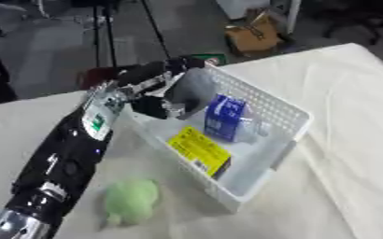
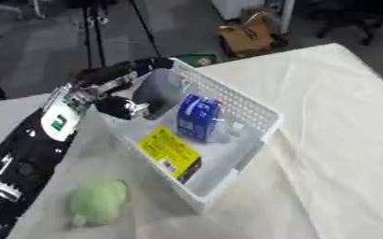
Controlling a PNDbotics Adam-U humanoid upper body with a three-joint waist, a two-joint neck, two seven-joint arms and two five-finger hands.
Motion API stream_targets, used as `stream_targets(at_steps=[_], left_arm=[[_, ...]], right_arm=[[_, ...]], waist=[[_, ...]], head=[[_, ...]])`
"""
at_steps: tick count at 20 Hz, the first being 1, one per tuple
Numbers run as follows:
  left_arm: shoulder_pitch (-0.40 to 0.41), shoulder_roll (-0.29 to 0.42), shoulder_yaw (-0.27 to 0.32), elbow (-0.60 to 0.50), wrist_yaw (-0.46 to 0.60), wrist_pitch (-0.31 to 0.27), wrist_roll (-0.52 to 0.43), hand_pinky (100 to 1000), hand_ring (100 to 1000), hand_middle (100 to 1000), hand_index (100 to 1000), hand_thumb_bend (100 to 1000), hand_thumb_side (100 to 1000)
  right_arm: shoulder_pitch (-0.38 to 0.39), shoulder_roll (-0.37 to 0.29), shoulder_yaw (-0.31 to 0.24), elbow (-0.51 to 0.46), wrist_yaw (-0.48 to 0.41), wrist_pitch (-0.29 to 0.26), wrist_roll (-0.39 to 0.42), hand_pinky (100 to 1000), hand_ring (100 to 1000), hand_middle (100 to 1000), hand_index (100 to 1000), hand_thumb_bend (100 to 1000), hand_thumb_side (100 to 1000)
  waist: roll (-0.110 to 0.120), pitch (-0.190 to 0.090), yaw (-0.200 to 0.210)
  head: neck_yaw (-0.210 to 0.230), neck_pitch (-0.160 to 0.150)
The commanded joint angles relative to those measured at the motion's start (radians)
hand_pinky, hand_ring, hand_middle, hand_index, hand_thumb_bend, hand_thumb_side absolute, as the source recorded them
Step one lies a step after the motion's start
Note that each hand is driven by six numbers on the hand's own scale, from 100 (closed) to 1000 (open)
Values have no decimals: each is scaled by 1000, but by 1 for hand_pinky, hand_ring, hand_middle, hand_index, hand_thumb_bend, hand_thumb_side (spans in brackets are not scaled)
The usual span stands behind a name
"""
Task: Pick up objects on the table and place them in the box.
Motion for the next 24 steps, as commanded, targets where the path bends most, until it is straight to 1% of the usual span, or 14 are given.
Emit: stream_targets(at_steps=[1, 2, 3, 4, 6, 9, 13, 16, 18, 19, 20, 22, 23, 24], left_arm=[[-30, 35, -5, -2, 45, -20, -6, 1000, 967, 1000, 1000, 100, 1000], [-30, 39, -8, -1, 51, -33, -24, 1000, 967, 1000, 1000, 100, 1000], [-31, 42, -9, -1, 54, -46, -44, 1000, 995, 1000, 1000, 100, 1000], [-30, 43, -7, 1, 64, -57, -63, 1000, 991, 1000, 1000, 113, 1000], [-32, 47, 3, 6, 97, -64, -93, 1000, 1000, 1000, 1000, 100, 1000], [-34, 55, 7, 6, 150, -58, -124, 1000, 985, 1000, 1000, 100, 1000], [-30, 57, 7, 12, 250, -23, -172, 1000, 982, 1000, 1000, 100, 1000], [-23, 61, 6, 1, 275, -9, -199, 1000, 975, 1000, 1000, 100, 1000], [-20, 63, 9, -5, 284, -3, -202, 1000, 948, 1000, 1000, 100, 1000], [-19, 64, 11, -7, 287, 1, -201, 1000, 921, 1000, 1000, 100, 1000], [-17, 66, 15, -12, 296, 6, -193, 1000, 874, 1000, 1000, 100, 1000], [-15, 68, 18, -22, 318, 19, -174, 1000, 854, 990, 1000, 100, 1000], [-14, 70, 17, -26, 327, 26, -167, 965, 743, 891, 1000, 100, 1000], [-12, 74, 21, -34, 344, 35, -152, 928, 687, 842, 991, 100, 1000]], right_arm=[[-17, -8, 5, -17, -5, -1, 1, 788, 720, 576, 785, 100, 913], [-17, -8, 6, -17, -5, -1, 1, 788, 720, 576, 785, 100, 913], [-18, -8, 6, -17, -5, -1, 1, 787, 720, 576, 783, 100, 913], [-19, -9, 6, -17, -6, -1, 1, 787, 720, 576, 782, 100, 913], [-20, -9, 7, -17, -6, -1, 2, 787, 719, 575, 782, 100, 912], [-21, -10, 7, -17, -7, -1, 1, 786, 719, 573, 781, 100, 908], [-22, -10, 9, -17, -9, -1, 1, 786, 719, 572, 780, 100, 905], [-22, -11, 9, -17, -10, -1, 0, 786, 719, 572, 780, 100, 905], [-21, -11, 8, -17, -10, -1, 0, 786, 719, 572, 780, 100, 906], [-21, -11, 8, -17, -10, 0, 0, 786, 719, 572, 781, 100, 908], [-21, -12, 7, -17, -10, 0, -1, 786, 719, 573, 781, 100, 908], [-20, -13, 6, -17, -8, 1, -2, 787, 719, 573, 781, 100, 908], [-19, -13, 6, -17, -8, 1, -3, 787, 718, 573, 781, 100, 908], [-16, -13, 4, -17, -6, 2, -4, 787, 718, 573, 780, 100, 908]], waist=[[-4, -17, -2], [-3, -16, -3], [-3, -16, -3], [-2, -15, -4], [-1, -14, -5], [2, -13, -4], [3, -11, -2], [2, -10, 1], [1, -10, 3], [1, -10, 4], [-1, -11, 6], [-3, -12, 10], [-4, -13, 11], [-6, -17, 18]], head=[[-5, -11], [-7, -11], [-8, -11], [-9, -10], [-11, -9], [-15, -9], [-18, -10], [-21, -11], [-23, -11], [-24, -11], [-25, -10], [-26, -9], [-27, -9], [-27, -7]])
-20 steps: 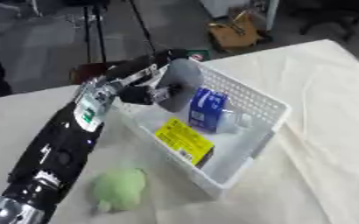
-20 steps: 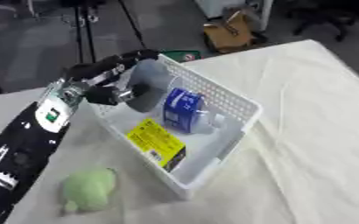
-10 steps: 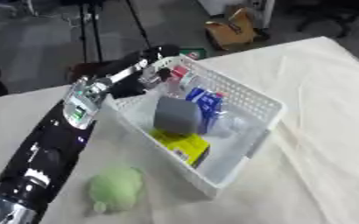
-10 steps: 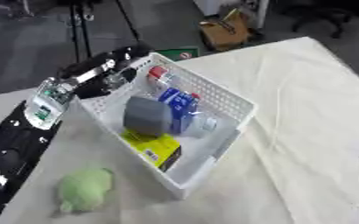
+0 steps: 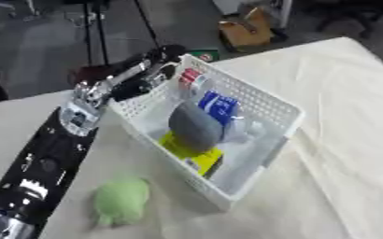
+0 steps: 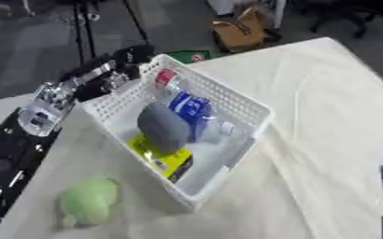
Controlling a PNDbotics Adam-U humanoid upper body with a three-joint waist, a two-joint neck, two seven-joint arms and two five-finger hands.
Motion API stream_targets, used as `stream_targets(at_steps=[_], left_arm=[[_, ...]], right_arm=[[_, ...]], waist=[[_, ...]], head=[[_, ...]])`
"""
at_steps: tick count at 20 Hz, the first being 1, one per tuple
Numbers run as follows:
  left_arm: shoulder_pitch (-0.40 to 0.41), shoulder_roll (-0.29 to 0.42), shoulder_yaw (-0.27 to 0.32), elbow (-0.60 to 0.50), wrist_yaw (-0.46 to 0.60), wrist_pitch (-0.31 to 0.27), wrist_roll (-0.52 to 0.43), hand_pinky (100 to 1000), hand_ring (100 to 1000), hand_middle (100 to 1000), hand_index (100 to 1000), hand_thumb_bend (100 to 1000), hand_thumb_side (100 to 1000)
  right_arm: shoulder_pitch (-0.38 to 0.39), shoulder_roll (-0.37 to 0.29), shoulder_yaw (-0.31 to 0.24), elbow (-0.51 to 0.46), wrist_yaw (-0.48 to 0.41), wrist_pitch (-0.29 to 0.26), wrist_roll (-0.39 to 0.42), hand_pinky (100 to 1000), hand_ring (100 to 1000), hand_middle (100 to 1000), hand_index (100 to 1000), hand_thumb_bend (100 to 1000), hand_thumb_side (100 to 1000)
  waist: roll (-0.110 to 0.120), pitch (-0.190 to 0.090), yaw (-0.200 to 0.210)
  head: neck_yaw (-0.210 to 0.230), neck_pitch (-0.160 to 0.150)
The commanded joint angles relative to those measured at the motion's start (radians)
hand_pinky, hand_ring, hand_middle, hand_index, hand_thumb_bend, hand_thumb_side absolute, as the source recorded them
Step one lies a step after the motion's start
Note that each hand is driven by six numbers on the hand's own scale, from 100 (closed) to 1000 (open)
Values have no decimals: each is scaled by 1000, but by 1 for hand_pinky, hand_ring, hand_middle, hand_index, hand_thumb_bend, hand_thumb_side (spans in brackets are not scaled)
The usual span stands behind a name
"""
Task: Pick up objects on the table and place them in the box.
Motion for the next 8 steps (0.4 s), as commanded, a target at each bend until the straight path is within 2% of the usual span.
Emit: stream_targets(at_steps=[1, 3, 4, 7, 8], left_arm=[[-11, 43, 11, -42, 48, -24, -13, 928, 687, 842, 991, 100, 1000], [-5, 50, 3, -64, 78, -6, -1, 923, 670, 828, 983, 100, 990], [4, 55, 3, -87, 111, -2, 11, 913, 560, 702, 919, 100, 946], [40, 79, -10, -172, 242, 32, 35, 904, 539, 670, 890, 100, 929], [53, 88, -15, -206, 288, 45, 38, 907, 532, 635, 878, 100, 923]], right_arm=[[-10, -14, -3, -17, 3, 3, -5, 787, 718, 573, 780, 100, 908], [-7, -15, -5, -17, 5, 4, -7, 787, 719, 573, 780, 100, 908], [-2, -16, -7, -17, 8, 5, -8, 788, 718, 574, 781, 100, 910], [10, -20, -15, -17, 17, 11, -16, 788, 717, 574, 781, 100, 910], [14, -22, -17, -17, 19, 13, -18, 789, 717, 574, 782, 100, 911]], waist=[[-15, -30, 10], [-17, -33, 15], [-22, -39, 24], [-31, -52, 46], [-35, -57, 55]], head=[[-4, -5], [-5, -3], [-8, 2], [-17, 15], [-20, 24]])
